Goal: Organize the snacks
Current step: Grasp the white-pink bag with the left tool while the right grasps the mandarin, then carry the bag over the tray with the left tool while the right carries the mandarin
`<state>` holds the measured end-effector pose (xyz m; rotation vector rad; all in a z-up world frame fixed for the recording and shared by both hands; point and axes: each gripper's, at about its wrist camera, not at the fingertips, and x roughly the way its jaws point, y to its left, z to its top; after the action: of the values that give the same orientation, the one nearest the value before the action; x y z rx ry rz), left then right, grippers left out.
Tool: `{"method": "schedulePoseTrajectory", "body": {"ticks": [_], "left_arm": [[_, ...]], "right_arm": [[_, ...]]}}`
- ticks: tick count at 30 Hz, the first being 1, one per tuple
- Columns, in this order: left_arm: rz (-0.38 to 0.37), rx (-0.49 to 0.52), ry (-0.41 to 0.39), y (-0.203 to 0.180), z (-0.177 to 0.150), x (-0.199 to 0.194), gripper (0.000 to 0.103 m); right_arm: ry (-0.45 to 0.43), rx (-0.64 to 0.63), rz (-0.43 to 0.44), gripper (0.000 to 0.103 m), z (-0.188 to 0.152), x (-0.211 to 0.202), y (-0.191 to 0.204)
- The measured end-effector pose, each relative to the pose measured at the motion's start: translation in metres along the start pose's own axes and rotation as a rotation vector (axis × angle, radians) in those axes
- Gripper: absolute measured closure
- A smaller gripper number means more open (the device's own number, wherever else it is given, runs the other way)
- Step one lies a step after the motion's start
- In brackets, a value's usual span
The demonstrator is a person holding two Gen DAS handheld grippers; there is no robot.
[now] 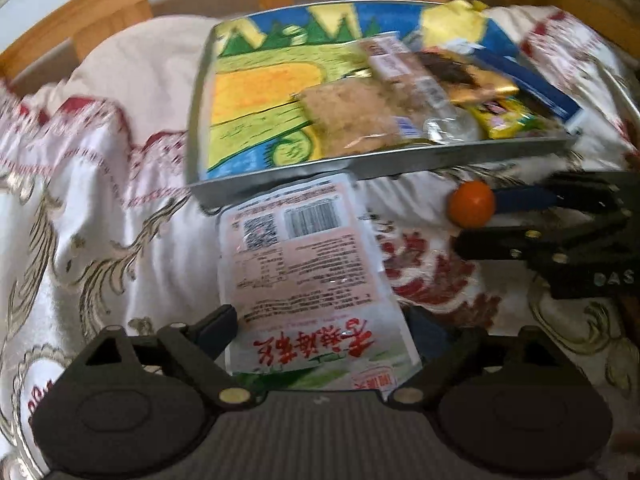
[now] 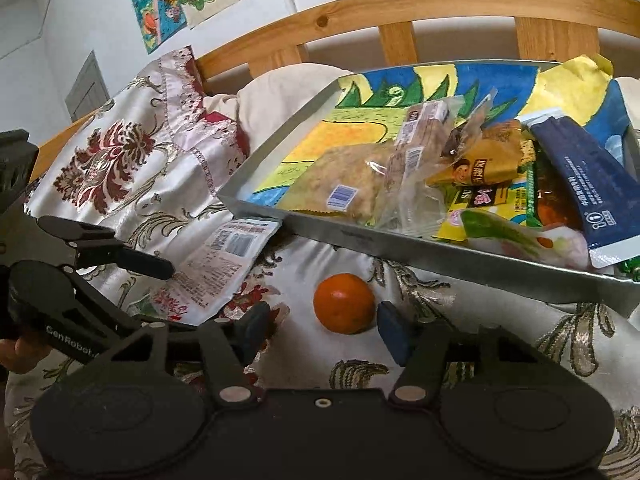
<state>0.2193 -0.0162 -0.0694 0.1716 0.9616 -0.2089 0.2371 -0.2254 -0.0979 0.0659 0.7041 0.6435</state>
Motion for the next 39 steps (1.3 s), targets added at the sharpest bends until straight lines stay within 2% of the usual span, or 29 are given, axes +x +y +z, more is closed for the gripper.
{"method": "schedulePoseTrajectory", "body": {"ticks": [4,12,15,17,20,25,36,39], "left_arm": [[0.000,-0.073,0.023,0.011,0.001,0.007,0.002],[0.009,-0.090,0.028,0.009,0.002,0.014,0.004],[0.011,-0.078,0.033,0.005,0.002,0.012,0.004],[0.012,-0.062,0.039,-0.001,0.001,0.009,0.004],[0.013,-0.047,0.042,-0.009,-0.004,0.004,0.005],[-0.021,-0.063,0.033,-0.016,-0.013,-0.006,0.005],[-0.054,-0.098,0.025,-0.022,-0.020,-0.021,0.005],[-0.060,-0.103,0.011,-0.024,-0.022,-0.027,0.005]], "right_arm": [[-0.011,0.040,0.002,0.037,0.002,0.001,-0.006],[-0.026,0.071,-0.004,0.040,0.004,0.004,-0.010],[-0.023,0.057,-0.015,0.048,0.003,0.004,-0.008],[-0.016,0.047,-0.023,0.059,0.003,0.005,-0.006],[-0.014,0.036,-0.037,0.067,0.001,0.006,-0.005],[-0.016,0.008,-0.043,0.068,0.000,0.003,0.000],[-0.016,-0.133,-0.056,0.068,-0.007,-0.021,0.022],[-0.014,-0.136,-0.067,0.068,-0.006,-0.028,0.024]]}}
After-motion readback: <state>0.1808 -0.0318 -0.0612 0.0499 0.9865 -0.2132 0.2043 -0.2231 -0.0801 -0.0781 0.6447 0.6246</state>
